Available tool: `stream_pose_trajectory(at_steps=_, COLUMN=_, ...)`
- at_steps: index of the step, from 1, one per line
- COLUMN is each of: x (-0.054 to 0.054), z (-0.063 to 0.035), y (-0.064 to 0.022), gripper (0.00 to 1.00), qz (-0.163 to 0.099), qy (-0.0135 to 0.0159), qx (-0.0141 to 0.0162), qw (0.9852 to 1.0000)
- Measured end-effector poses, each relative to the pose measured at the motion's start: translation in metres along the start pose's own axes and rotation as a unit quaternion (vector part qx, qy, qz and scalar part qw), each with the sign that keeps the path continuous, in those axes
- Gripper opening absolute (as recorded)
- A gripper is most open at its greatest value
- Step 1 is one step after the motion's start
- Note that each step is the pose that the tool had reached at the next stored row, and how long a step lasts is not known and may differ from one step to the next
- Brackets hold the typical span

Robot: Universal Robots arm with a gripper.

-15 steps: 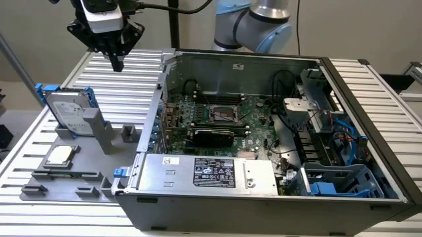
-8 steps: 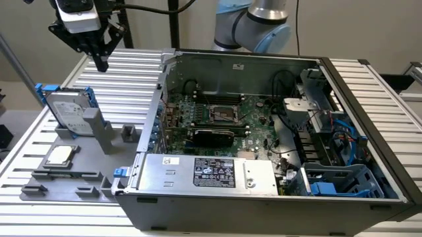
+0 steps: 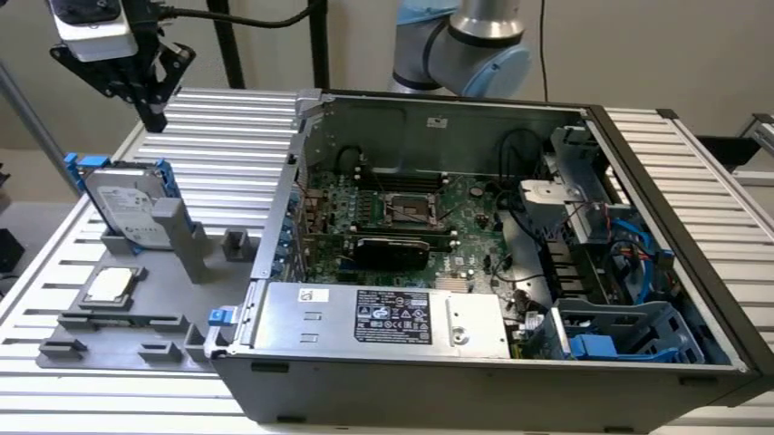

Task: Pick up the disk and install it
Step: 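Reach for the disk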

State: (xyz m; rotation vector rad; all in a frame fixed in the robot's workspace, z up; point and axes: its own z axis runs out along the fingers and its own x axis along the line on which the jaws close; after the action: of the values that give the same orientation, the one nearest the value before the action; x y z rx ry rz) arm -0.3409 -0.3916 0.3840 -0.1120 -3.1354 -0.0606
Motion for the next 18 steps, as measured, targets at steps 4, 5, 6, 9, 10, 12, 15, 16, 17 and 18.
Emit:
stream_pose_trajectory(at_steps=4, x=0.018, z=0.0019, y=-0.0005, gripper=0.0, qz=0.0, qy=0.0001, qx=0.0017, qw=1.0)
stream_pose_trajectory(at_steps=5, x=0.023, z=0.0025, y=-0.0005, gripper=0.0, qz=0.0, qy=0.0001, qx=0.0023, qw=1.0)
stream_pose_trajectory(at_steps=6, x=0.027, z=0.0031, y=-0.0006, gripper=0.0, qz=0.0, qy=0.0001, qx=0.0029, qw=1.0)
stream_pose_trajectory(at_steps=9, x=0.041, z=0.0048, y=-0.0007, gripper=0.0, qz=0.0, qy=0.0, qx=0.0049, qw=1.0)
stream_pose_trajectory(at_steps=10, x=0.045, z=0.0054, y=-0.0007, gripper=0.0, qz=0.0, qy=0.0, qx=0.0055, qw=1.0)
stream_pose_trajectory(at_steps=12, x=0.054, z=0.0066, y=-0.0007, gripper=0.0, qz=0.0, qy=0.0, qx=0.0069, qw=1.0)
stream_pose_trajectory(at_steps=15, x=0.068, z=0.0084, y=-0.0006, gripper=0.0, qz=0.0, qy=-0.0001, qx=0.009, qw=1.0)
stream_pose_trajectory(at_steps=16, x=0.073, z=0.0091, y=-0.0006, gripper=0.0, qz=0.0, qy=-0.0002, qx=0.0097, qw=1.0)
stream_pose_trajectory(at_steps=17, x=0.077, z=0.0098, y=-0.0005, gripper=0.0, qz=0.0, qy=-0.0002, qx=0.0103, qw=0.9999)
stream_pose_trajectory(at_steps=18, x=0.082, z=0.0105, y=-0.0004, gripper=0.0, qz=0.0, qy=-0.0002, qx=0.011, qw=0.9999)
